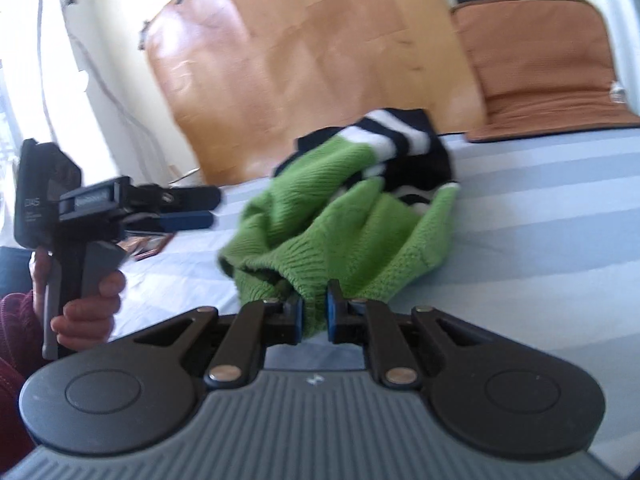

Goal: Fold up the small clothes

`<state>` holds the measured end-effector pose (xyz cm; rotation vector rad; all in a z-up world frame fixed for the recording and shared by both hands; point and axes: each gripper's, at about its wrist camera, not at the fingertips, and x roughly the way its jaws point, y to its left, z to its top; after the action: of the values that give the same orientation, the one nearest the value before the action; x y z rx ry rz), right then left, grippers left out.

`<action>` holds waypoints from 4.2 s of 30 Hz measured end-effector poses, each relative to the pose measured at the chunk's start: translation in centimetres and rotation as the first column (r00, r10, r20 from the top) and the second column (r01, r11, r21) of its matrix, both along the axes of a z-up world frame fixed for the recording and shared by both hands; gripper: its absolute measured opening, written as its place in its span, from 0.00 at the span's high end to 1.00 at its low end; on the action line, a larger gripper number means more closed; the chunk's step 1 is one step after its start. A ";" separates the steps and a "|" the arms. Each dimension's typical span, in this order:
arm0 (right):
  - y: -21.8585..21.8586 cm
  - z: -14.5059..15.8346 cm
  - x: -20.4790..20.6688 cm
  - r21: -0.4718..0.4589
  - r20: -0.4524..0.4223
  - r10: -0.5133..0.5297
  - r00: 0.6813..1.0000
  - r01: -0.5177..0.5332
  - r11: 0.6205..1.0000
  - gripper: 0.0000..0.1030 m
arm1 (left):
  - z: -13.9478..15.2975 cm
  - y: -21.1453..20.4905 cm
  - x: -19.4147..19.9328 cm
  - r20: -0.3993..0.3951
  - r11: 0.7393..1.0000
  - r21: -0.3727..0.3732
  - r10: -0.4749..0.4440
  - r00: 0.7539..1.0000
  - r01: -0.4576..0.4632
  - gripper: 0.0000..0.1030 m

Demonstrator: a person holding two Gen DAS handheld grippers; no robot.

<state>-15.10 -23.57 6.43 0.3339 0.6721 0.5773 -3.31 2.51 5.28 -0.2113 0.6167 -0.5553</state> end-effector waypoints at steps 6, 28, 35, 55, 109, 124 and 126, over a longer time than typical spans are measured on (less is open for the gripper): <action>-0.6 0.3 -0.3 0.007 0.005 0.025 1.000 -0.025 1.000 0.86 | -3.3 0.3 2.7 -0.247 0.994 -0.098 0.015 0.969 -0.041 0.00; -2.1 5.7 4.0 0.023 0.134 0.101 0.986 -0.105 0.994 0.48 | 2.3 -2.9 -2.8 0.207 0.979 0.175 0.068 0.976 -0.106 0.82; 1.0 9.0 11.7 0.116 -0.044 0.115 0.992 -0.109 0.987 0.15 | 1.5 -9.2 -7.5 0.412 0.918 0.392 -0.116 0.904 -0.060 0.82; 2.8 20.6 11.5 0.253 0.177 -0.031 0.984 -0.015 0.967 0.88 | 0.7 -9.0 -12.8 0.607 0.909 0.348 -0.032 0.794 -0.229 0.00; 11.2 26.7 14.9 0.366 0.156 -0.038 0.987 -0.022 0.930 0.88 | 5.4 -7.2 -15.0 0.523 0.991 0.090 0.036 0.852 -0.097 0.10; -2.1 32.9 12.4 0.508 0.299 -0.345 0.890 0.158 0.847 0.88 | 13.1 2.9 -17.7 0.677 0.935 -0.018 0.271 0.684 -0.353 0.93; -2.6 33.5 11.8 0.497 0.323 -0.339 0.884 0.146 0.855 0.88 | 14.8 3.4 -18.7 0.722 0.917 -0.034 0.298 0.625 -0.398 0.93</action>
<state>-3.32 -26.14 39.98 0.7170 0.0761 0.5299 -21.99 5.88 20.08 0.0263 -0.1731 -0.1737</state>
